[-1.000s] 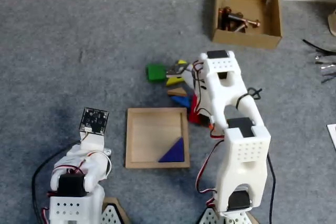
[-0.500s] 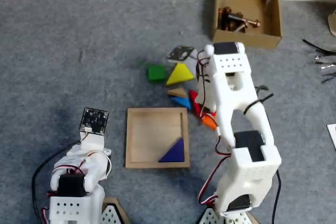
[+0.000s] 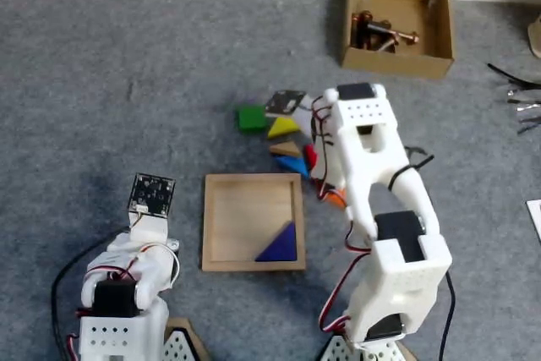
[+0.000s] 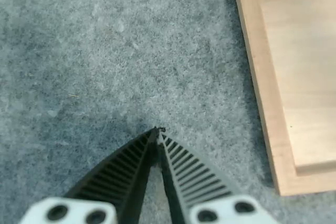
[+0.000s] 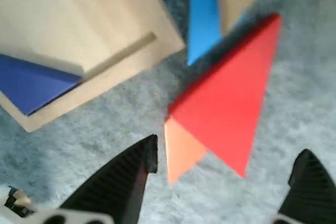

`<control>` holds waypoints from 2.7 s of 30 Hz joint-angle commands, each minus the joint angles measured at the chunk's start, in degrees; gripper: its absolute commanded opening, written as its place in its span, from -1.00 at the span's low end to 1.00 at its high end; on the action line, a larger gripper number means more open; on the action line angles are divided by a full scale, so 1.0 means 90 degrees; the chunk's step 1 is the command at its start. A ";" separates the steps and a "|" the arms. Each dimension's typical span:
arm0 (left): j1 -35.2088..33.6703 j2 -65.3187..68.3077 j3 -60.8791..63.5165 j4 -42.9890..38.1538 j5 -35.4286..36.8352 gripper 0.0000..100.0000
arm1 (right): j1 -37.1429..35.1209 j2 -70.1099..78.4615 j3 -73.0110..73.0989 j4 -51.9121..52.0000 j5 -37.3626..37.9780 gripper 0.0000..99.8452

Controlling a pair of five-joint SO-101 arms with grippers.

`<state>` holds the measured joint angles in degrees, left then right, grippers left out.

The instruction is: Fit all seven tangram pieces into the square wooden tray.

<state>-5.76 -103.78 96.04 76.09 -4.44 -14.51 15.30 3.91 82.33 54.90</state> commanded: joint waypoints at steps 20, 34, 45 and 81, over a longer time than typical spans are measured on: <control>0.0083 -0.0044 0.0122 0.0029 -0.0020 -0.99 | -0.0327 -0.0366 0.1372 -0.1871 0.0107 -0.36; 0.0083 -0.0044 0.0122 0.0029 -0.0020 -0.99 | -0.0210 -0.0425 0.1363 -0.1861 0.0059 -0.42; 0.0083 -0.0044 0.0122 0.0029 -0.0020 -0.99 | -0.0210 -0.0425 0.0806 -0.1480 -0.0293 -0.51; 0.0083 -0.0044 0.0122 0.0029 -0.0020 -0.99 | -0.1597 -0.0435 -0.0991 0.0571 -0.1094 -0.60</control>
<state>-5.76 -103.78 96.04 76.09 -4.44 -24.70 14.86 -1.54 86.64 47.16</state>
